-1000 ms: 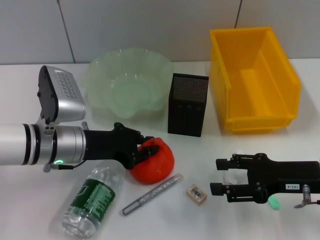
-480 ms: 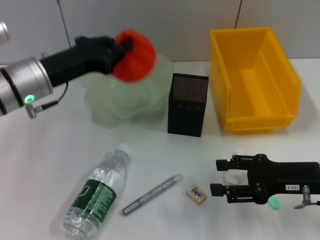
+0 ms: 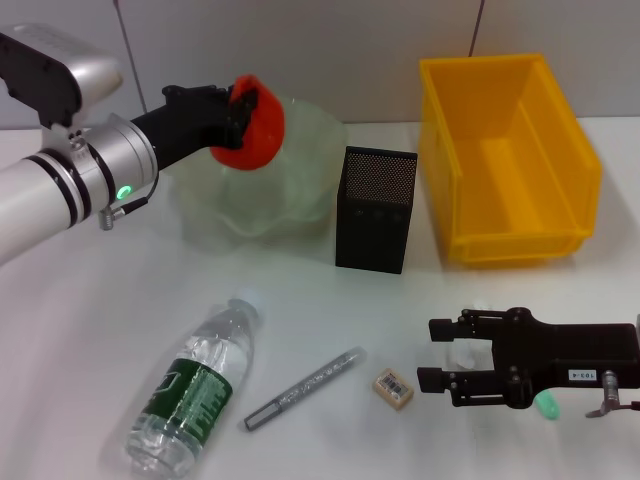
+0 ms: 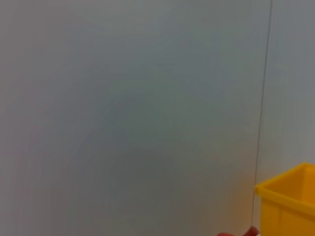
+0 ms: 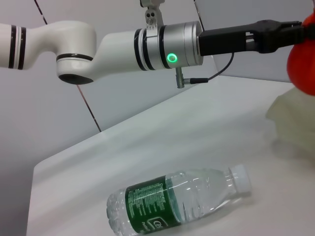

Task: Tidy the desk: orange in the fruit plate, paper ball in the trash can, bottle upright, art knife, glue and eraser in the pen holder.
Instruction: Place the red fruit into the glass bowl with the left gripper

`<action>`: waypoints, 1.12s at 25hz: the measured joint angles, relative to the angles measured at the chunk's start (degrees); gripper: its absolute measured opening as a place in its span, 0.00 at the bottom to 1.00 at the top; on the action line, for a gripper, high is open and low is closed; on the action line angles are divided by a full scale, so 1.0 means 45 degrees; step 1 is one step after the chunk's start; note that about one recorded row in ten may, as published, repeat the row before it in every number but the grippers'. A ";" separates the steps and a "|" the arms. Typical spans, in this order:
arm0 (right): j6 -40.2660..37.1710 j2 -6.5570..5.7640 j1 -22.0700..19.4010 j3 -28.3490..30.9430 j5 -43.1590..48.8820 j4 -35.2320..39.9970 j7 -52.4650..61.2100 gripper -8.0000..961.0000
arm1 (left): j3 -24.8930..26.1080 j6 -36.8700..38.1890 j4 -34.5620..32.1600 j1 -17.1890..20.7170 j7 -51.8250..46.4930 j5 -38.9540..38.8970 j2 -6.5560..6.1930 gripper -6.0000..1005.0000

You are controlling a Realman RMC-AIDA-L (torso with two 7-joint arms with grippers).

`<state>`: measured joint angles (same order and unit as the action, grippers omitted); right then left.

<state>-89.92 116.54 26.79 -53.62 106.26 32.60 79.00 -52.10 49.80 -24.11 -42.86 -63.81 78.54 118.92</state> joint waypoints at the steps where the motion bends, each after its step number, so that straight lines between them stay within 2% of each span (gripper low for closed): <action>1: 0.0002 0.0000 0.0011 0.0000 0.0000 0.0001 -0.0003 0.79 | -0.0004 -0.0611 0.0778 -0.0397 0.1204 -0.0109 0.0046 0.12; 10: 0.0072 0.0000 0.0065 -0.0094 0.0000 0.0001 -0.0027 0.79 | -0.0004 -0.1018 0.1172 -0.0590 0.1459 -0.0415 0.0059 0.12; 20: 0.0118 0.0020 0.0083 -0.0134 0.0001 0.0001 -0.0037 0.79 | 0.0039 -0.0701 0.1155 -0.0455 0.1366 -0.0644 0.0056 0.52; 22: 0.0143 0.0027 0.0083 -0.0135 0.0001 0.0001 -0.0037 0.79 | 0.0004 0.0164 0.0959 -0.0249 0.0795 -0.0703 -0.0008 0.60; 24: 0.0181 0.0034 0.0083 -0.0130 0.0002 0.0001 -0.0038 0.79 | -0.0006 0.1720 0.0396 0.0219 -0.0354 -0.0690 -0.0137 0.67; 26: 0.0195 0.0036 0.0083 -0.0089 0.0002 0.0001 -0.0038 0.79 | -0.0018 0.4548 -0.0818 0.1158 -0.1960 -0.0647 -0.0338 0.73; 27: 0.0206 0.0037 0.0082 -0.0062 0.0002 0.0002 -0.0038 0.79 | -0.0019 0.4888 -0.0913 0.1254 -0.2082 -0.0644 -0.0360 0.77; 28: 0.0224 0.0039 0.0082 -0.0044 0.0002 0.0001 -0.0038 0.79 | -0.0027 0.6269 -0.1420 0.1768 -0.2670 -0.0637 -0.0547 0.77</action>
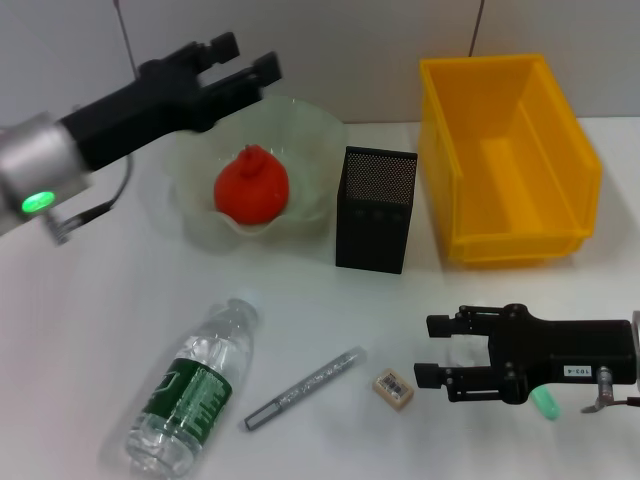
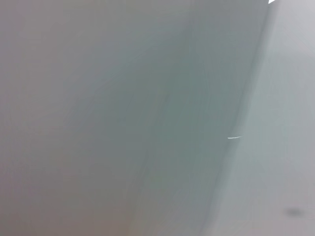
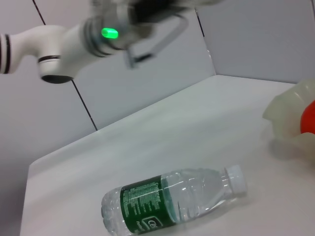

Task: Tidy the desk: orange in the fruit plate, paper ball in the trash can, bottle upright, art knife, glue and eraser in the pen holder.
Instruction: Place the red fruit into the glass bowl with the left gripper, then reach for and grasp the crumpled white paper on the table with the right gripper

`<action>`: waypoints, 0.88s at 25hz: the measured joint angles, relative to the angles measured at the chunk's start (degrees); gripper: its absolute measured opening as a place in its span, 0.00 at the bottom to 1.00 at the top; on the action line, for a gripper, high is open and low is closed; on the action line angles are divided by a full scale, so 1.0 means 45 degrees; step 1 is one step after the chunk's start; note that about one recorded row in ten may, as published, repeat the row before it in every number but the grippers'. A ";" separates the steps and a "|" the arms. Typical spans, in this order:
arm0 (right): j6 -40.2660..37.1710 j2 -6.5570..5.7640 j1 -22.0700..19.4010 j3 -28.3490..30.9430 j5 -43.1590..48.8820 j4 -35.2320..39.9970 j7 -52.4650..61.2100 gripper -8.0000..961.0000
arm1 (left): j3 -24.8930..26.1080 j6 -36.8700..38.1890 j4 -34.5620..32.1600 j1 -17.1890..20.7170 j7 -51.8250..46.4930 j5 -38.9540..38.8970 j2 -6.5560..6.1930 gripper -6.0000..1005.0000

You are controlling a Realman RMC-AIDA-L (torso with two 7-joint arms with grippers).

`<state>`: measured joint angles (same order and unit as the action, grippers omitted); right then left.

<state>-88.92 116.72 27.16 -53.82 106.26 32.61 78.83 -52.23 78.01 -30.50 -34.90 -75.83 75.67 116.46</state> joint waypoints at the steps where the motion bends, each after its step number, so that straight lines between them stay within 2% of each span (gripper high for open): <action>1: 0.0014 -0.0001 0.0000 0.0012 -0.0002 -0.0001 0.0000 0.79 | -0.0030 0.0677 -0.0136 0.0197 -0.0225 0.0048 -0.0091 0.77; 2: 0.0023 0.0000 -0.0002 0.0031 -0.0015 0.0000 0.0000 0.79 | -0.0073 0.1617 -0.0293 0.0466 -0.0526 0.0136 -0.0235 0.77; 3: 0.0024 0.0000 -0.0001 0.0037 -0.0040 0.0001 0.0002 0.79 | -0.0073 0.1617 -0.0293 0.0466 -0.0526 0.0136 -0.0235 0.78; 4: 0.0024 0.0001 -0.0001 0.0042 -0.0063 0.0005 0.0003 0.79 | -0.0228 0.3344 -0.0336 0.0844 -0.0884 0.0787 -0.0576 0.78; 6: 0.0016 0.0001 0.0003 0.0045 -0.0090 0.0035 0.0054 0.79 | -0.0246 0.3609 -0.0329 0.0900 -0.0900 0.1026 -0.0615 0.78; 7: 0.0012 0.0000 0.0013 0.0046 -0.0099 0.0062 0.0072 0.79 | -0.0294 0.4155 -0.0309 0.1088 -0.0850 0.1871 -0.0718 0.78; 9: 0.0005 -0.0003 0.0071 0.0046 -0.0105 0.0082 0.0111 0.79 | -0.0294 0.4155 -0.0309 0.1088 -0.0850 0.1871 -0.0718 0.79; 10: -0.0040 -0.0035 0.0196 0.0046 -0.0105 0.0115 0.0343 0.79 | -0.0278 0.4368 -0.0227 0.1341 -0.0073 0.4101 -0.0706 0.79; 14: -0.0266 -0.0109 0.0453 0.0042 -0.0089 0.0582 0.1340 0.79 | -0.0190 0.4406 0.0021 0.1467 0.0638 0.5273 -0.0642 0.79; 15: -0.0660 -0.0141 0.0645 -0.0027 0.0187 0.1847 0.2837 0.79 | -0.0188 0.4438 0.0137 0.1587 0.0802 0.5327 -0.0632 0.79; 17: -0.0860 -0.0166 0.0768 -0.0053 0.0430 0.2507 0.3598 0.79 | -0.0188 0.4458 0.0159 0.1630 0.0828 0.5310 -0.0633 0.79; 20: -0.1734 -0.0437 0.1819 -0.0110 0.2211 0.4273 0.6518 0.79 | -0.0174 0.4522 0.0178 0.1709 0.0837 0.5256 -0.0642 0.79; 22: -0.2369 -0.0734 0.2967 -0.0103 0.3609 0.4496 0.7699 0.79 | -0.0168 0.4548 0.0178 0.1697 0.0788 0.5257 -0.0634 0.79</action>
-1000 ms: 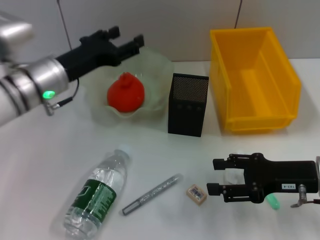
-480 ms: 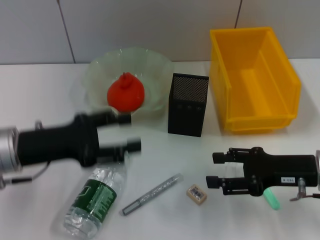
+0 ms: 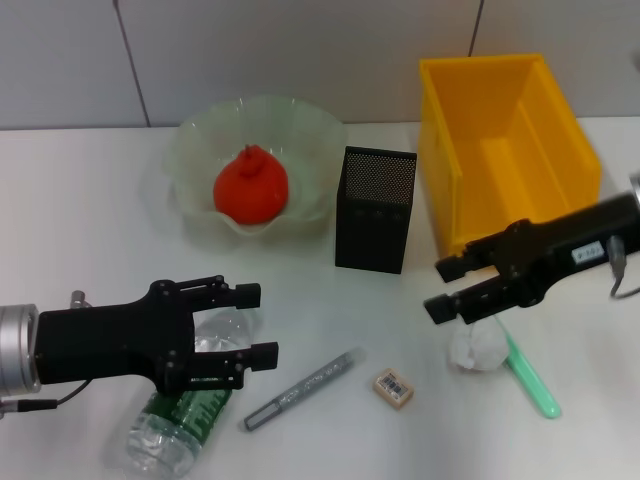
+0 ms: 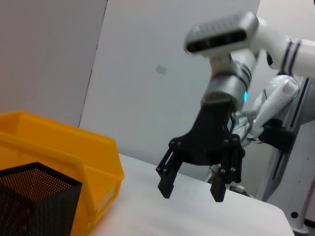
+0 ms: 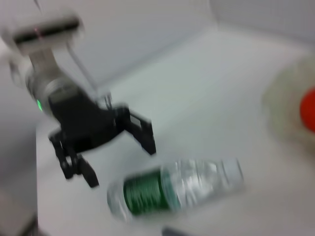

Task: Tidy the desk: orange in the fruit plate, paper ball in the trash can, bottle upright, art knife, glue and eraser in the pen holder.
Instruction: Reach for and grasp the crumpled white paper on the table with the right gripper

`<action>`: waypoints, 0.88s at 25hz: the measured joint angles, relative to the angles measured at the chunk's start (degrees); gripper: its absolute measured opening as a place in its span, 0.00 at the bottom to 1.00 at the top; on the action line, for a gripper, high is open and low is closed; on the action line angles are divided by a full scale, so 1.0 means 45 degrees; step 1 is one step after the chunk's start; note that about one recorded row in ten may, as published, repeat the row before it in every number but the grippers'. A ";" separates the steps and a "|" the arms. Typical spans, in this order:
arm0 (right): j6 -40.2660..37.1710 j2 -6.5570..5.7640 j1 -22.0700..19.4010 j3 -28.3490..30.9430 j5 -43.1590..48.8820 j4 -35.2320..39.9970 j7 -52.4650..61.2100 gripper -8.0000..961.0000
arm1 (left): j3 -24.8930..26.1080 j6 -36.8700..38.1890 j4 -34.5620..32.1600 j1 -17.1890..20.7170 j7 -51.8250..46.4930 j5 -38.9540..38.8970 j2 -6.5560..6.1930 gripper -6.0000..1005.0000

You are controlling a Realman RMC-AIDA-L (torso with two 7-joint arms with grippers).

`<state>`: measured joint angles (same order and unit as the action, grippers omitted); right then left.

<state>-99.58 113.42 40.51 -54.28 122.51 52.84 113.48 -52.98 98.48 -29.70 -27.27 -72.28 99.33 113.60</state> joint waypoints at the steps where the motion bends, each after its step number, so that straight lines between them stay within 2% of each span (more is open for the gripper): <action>1: -0.0331 -0.0115 0.0628 -0.0013 0.0677 -0.0052 0.0435 0.79 | -0.0005 0.0008 0.0000 -0.0022 -0.0042 0.0021 0.0018 0.79; 3: -0.0843 -0.0223 0.1586 -0.0012 0.2075 -0.0131 0.1004 0.79 | -0.0006 0.0014 0.0001 -0.0066 -0.0107 0.0044 0.0038 0.79; 5: -0.1071 -0.0107 0.2345 -0.0010 0.3660 0.0025 0.1265 0.79 | -0.0007 0.0021 0.0001 -0.0086 -0.0210 0.0050 0.0063 0.79; 7: -0.1100 0.0179 0.2775 -0.0055 0.5036 0.0348 0.1336 0.79 | -0.0008 0.0026 -0.0001 -0.0088 -0.0306 0.0049 0.0078 0.79; 8: -0.0986 0.0476 0.2975 -0.0238 0.6104 0.0645 0.1337 0.79 | -0.0007 0.0026 -0.0002 -0.0088 -0.0366 0.0046 0.0080 0.79; 9: -0.0986 0.0476 0.2975 -0.0238 0.6104 0.0645 0.1337 0.79 | -0.0006 0.0014 -0.0001 -0.0088 -0.0416 0.0045 0.0079 0.79; 11: -0.0718 0.0726 0.3010 -0.0761 0.6712 0.0833 0.1300 0.79 | -0.0004 -0.0010 -0.0001 -0.0089 -0.0468 0.0046 0.0080 0.79; 13: -0.0209 0.0877 0.2899 -0.1923 0.6909 0.0891 0.1299 0.79 | -0.0002 -0.0057 -0.0002 -0.0088 -0.0560 0.0050 0.0078 0.79; 22: 0.1191 0.1161 0.2370 -0.3499 0.6982 0.0782 0.1230 0.79 | -0.0002 -0.0122 -0.0001 -0.0093 -0.0785 0.0041 0.0094 0.79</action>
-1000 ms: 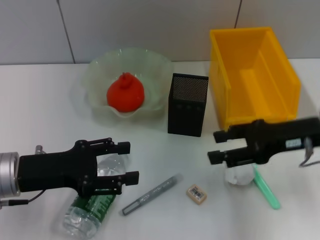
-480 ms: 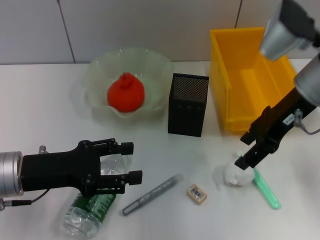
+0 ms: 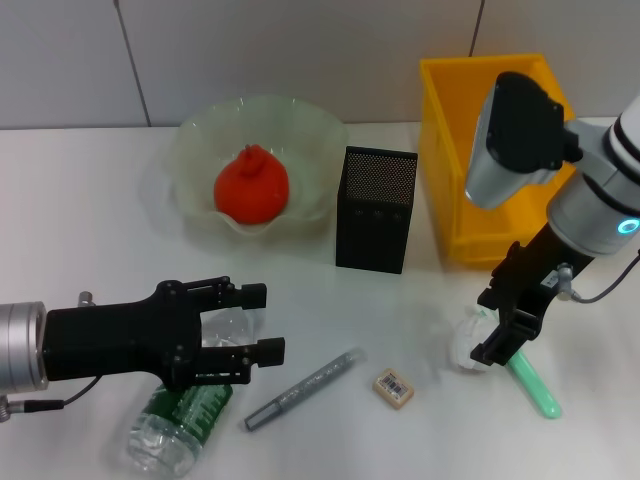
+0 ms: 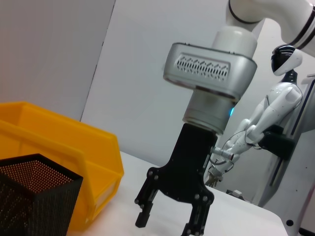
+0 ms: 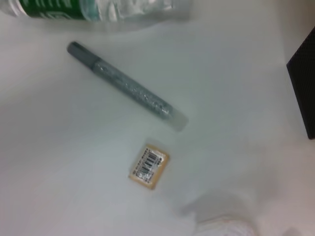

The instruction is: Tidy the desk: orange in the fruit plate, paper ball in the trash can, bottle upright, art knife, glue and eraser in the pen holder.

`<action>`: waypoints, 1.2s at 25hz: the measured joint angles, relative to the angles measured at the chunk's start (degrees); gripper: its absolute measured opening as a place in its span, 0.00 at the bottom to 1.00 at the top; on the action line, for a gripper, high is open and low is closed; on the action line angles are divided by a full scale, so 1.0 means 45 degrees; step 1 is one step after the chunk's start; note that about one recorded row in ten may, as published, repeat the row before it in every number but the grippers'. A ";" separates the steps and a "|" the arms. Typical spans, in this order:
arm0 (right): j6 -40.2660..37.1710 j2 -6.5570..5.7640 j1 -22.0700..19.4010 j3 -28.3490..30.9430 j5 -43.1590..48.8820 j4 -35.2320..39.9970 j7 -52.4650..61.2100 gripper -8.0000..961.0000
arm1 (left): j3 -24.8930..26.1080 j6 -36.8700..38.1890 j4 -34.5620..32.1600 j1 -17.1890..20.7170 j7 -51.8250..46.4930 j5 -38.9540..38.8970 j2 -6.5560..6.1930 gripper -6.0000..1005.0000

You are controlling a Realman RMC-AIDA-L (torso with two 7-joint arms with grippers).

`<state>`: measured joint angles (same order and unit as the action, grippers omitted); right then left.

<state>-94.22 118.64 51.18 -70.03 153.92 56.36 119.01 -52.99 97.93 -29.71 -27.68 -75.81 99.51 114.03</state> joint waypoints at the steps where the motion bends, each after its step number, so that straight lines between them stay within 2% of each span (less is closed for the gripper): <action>1: 0.0323 0.0060 -0.0120 -0.0305 0.0006 -0.0011 -0.0038 0.78 | -0.0001 -0.0002 0.0000 0.0004 -0.0013 -0.0001 0.0000 0.79; 16: 0.1912 0.0120 -0.0226 -0.1341 -0.0057 -0.1255 -0.0257 0.71 | -0.0001 -0.0082 -0.0007 -0.0015 -0.0164 -0.0023 -0.0008 0.79; 26: 0.1905 0.0159 -0.0275 -0.1463 -0.0160 -0.1176 -0.0257 0.67 | -0.0001 -0.0234 -0.0042 -0.0021 -0.0163 -0.0026 -0.0008 0.79; 30: 0.1272 0.0110 -0.0268 -0.1120 -0.0603 -0.0585 -0.0242 0.63 | -0.0001 -0.0312 -0.0037 -0.0038 -0.0117 0.0004 -0.0008 0.79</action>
<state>-88.49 119.14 49.97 -75.07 151.21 53.73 117.93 -53.00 96.52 -29.87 -27.86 -76.34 99.53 113.99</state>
